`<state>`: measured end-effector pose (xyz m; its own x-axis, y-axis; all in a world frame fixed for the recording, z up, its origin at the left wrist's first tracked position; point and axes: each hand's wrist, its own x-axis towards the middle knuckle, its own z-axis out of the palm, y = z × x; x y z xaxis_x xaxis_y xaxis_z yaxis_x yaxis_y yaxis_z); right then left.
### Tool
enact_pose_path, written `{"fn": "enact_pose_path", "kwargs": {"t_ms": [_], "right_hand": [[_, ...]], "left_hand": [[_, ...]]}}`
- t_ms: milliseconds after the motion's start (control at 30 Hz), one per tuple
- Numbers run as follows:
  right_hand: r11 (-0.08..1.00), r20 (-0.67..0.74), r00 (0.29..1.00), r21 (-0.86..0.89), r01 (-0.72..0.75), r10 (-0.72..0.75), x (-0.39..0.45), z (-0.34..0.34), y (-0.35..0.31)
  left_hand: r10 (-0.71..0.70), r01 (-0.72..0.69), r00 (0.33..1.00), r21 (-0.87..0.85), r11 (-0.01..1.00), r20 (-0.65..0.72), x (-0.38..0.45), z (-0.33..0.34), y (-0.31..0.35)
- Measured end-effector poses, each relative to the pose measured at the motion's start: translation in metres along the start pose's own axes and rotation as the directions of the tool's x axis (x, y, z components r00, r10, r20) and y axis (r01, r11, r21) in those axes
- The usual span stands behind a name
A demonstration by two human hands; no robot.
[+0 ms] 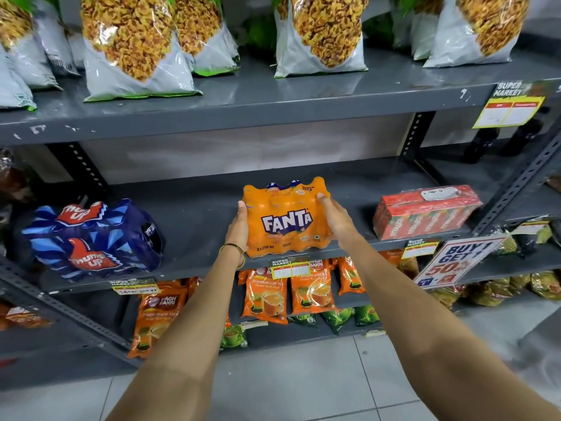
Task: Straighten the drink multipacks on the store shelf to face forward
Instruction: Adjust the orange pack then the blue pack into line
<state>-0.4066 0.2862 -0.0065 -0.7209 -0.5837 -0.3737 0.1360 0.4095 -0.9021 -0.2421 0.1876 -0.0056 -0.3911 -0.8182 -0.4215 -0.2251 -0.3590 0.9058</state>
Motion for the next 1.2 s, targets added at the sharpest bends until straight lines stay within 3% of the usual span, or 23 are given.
{"fn": "enact_pose_path", "kwargs": {"t_ms": [367, 467, 567, 667, 767, 833, 933, 1067, 1200], "right_hand": [[0.999, -0.048, 0.999, 0.030, -0.025, 0.026, 0.001, 0.003, 0.001], [0.999, -0.131, 0.991, -0.031, -0.012, 0.008, -0.003, 0.007, 0.001], [0.961, -0.309, 0.924, -0.226, 0.159, -0.225, -0.016, 0.014, -0.004], [0.834, -0.343, 0.792, -0.428, 0.348, -0.506, -0.037, 0.050, -0.022], [0.761, -0.348, 0.710, -0.504, 0.410, -0.613, -0.057, 0.104, -0.042], [0.754, -0.333, 0.705, -0.488, 0.440, -0.626, -0.072, 0.153, -0.051], [0.798, -0.294, 0.762, -0.401, 0.450, -0.577, -0.092, 0.218, -0.052], [0.851, -0.136, 0.868, -0.317, 0.419, -0.477, -0.117, 0.299, -0.047], [0.919, -0.015, 0.940, -0.216, 0.330, -0.341, -0.133, 0.344, -0.050]], "left_hand": [[0.004, -0.005, 0.999, 0.033, 0.999, 0.033, 0.003, -0.006, -0.001], [0.057, -0.062, 0.998, 0.139, 0.988, 0.039, 0.005, -0.014, 0.001], [0.273, -0.235, 0.961, 0.381, 0.894, -0.048, 0.005, -0.033, 0.005], [0.485, -0.374, 0.872, 0.545, 0.750, -0.069, 0.009, -0.077, 0.015], [0.603, -0.394, 0.794, 0.686, 0.612, -0.082, 0.013, -0.129, 0.027], [0.659, -0.380, 0.747, 0.753, 0.537, -0.093, 0.015, -0.178, 0.031], [0.696, -0.345, 0.711, 0.811, 0.472, -0.102, 0.017, -0.248, 0.031], [0.625, -0.243, 0.747, 0.780, 0.576, -0.229, 0.023, -0.339, 0.027], [0.413, -0.177, 0.856, 0.574, 0.799, -0.311, 0.029, -0.379, 0.020]]}}
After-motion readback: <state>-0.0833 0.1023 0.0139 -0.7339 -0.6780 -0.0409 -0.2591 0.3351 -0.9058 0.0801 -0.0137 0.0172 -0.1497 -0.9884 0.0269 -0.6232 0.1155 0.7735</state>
